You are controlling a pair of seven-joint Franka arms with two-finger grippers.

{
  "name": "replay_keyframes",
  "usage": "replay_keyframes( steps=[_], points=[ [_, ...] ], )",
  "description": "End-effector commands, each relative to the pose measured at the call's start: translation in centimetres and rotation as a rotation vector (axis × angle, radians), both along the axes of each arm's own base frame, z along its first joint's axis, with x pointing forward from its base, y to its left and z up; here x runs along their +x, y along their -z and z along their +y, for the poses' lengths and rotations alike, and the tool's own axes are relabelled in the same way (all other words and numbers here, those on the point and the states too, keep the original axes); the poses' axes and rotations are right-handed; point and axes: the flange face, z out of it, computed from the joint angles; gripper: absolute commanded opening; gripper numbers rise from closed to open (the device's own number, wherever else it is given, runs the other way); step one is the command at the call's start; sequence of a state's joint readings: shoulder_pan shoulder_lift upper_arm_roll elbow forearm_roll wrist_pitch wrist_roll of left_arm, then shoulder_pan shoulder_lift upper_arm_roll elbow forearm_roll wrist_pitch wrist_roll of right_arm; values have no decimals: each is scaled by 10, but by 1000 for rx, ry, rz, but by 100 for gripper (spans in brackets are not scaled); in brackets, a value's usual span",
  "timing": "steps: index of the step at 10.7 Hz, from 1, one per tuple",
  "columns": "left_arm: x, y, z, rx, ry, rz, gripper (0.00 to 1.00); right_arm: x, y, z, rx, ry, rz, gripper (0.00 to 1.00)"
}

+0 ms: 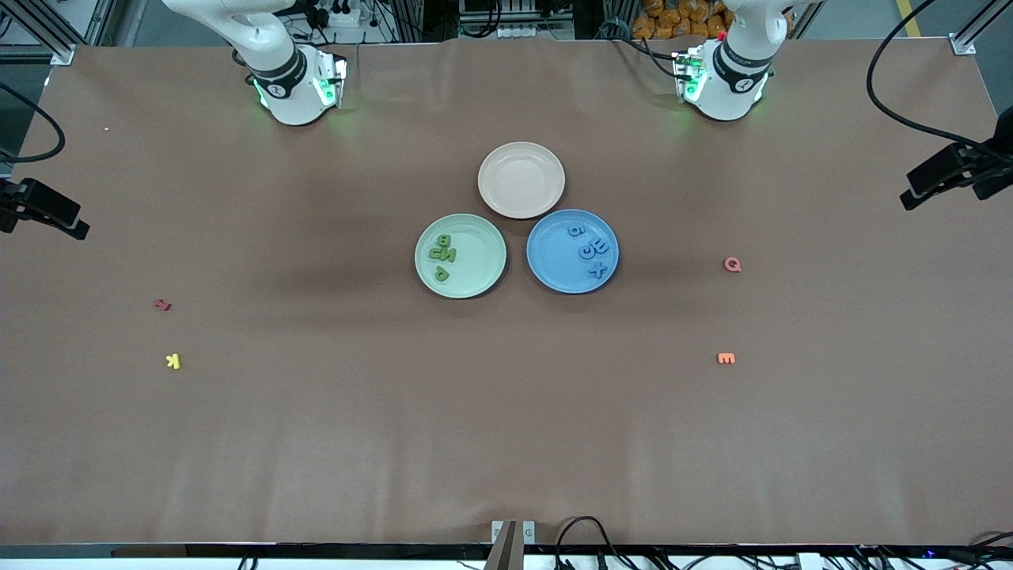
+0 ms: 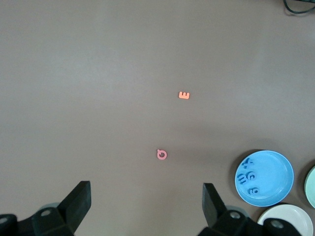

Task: Sort letters by color into matching plates

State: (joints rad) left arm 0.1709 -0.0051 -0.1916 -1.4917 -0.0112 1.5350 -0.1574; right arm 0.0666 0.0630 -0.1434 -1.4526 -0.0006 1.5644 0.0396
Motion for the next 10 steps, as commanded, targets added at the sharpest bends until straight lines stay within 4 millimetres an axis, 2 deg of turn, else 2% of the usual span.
replay_keyframes(
  steps=[1,8,10],
  points=[
    [-1,-3,-19,-18,40,9,100,0,-4,-1,-13,9,-2,100],
    [-1,-3,-20,-26,49,9,100,-9,10,1,-9,-1,13,100],
    [-1,-4,-21,-26,49,8,100,-11,9,1,-9,1,16,100]
  ],
)
